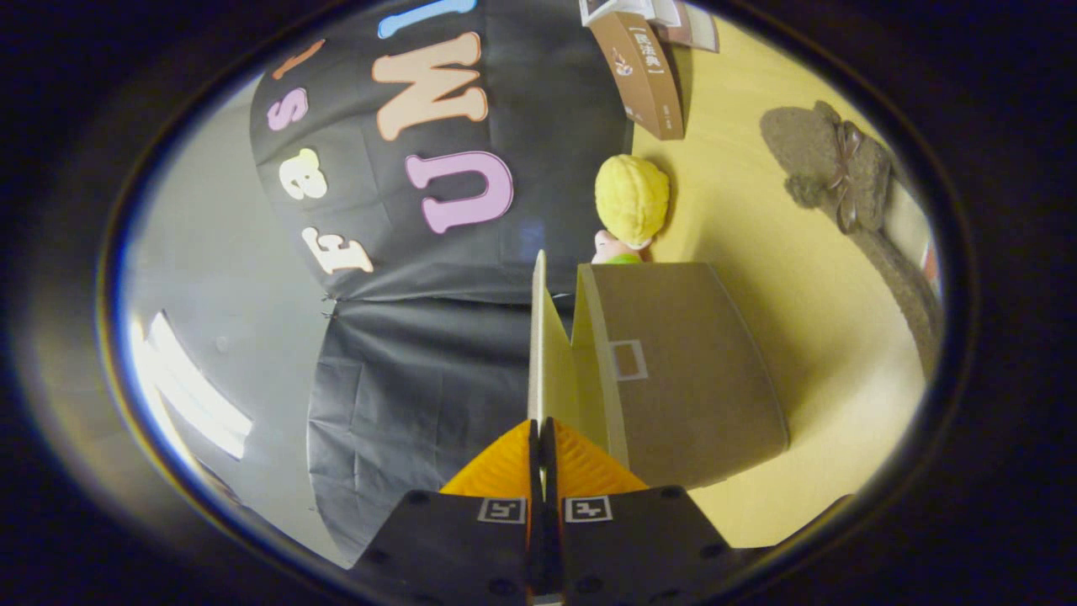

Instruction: Open the storage box then place both shoes into the box .Put the left shoe in first, then the right shoe, with the right side of both shoes facing outward in a uniform manner.

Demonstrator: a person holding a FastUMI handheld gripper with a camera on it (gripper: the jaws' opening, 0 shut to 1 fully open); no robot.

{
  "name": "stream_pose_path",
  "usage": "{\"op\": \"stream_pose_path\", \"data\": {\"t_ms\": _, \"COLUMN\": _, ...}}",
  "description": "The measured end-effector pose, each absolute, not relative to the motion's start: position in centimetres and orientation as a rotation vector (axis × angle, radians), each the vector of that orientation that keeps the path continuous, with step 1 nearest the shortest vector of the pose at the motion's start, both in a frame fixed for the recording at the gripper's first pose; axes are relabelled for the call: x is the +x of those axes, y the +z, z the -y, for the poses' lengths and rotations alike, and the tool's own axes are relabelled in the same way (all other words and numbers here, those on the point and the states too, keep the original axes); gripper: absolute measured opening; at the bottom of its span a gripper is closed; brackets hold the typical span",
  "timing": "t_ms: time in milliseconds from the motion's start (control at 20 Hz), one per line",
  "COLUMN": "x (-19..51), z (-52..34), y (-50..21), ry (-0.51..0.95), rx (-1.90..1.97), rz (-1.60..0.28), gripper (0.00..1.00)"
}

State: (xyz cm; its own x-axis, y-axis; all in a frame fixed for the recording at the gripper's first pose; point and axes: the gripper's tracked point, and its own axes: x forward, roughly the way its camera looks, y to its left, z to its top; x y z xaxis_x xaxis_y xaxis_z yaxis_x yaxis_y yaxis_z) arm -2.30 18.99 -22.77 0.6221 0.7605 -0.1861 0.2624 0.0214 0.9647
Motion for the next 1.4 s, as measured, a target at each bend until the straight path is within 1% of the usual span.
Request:
{"op": "stream_pose_path", "data": {"t_ms": 50, "x": -2.7, "z": -18.0, "y": -22.5, "ry": 0.481, "rx": 1.539, "rz": -0.894, "gripper": 0.03}}
{"op": "stream_pose_path", "data": {"t_ms": 200, "x": -2.7, "z": -18.7, "y": -21.2, "ry": 0.513, "rx": 1.539, "rz": -0.889, "gripper": 0.03}}
{"op": "stream_pose_path", "data": {"t_ms": 450, "x": -2.2, "z": -20.4, "y": -16.8, "ry": 0.576, "rx": 1.44, "rz": -0.844, "gripper": 0.03}}
{"op": "stream_pose_path", "data": {"t_ms": 900, "x": -0.2, "z": -26.3, "y": -10.5, "ry": 0.643, "rx": 1.193, "rz": -0.792, "gripper": 0.03}}
{"op": "stream_pose_path", "data": {"t_ms": 1100, "x": 0.2, "z": -30.1, "y": -9.0, "ry": 0.68, "rx": 1.134, "rz": -0.793, "gripper": 0.03}}
{"op": "stream_pose_path", "data": {"t_ms": 1400, "x": 0.0, "z": -35.5, "y": -9.1, "ry": 0.735, "rx": 1.072, "rz": -0.813, "gripper": 0.03}}
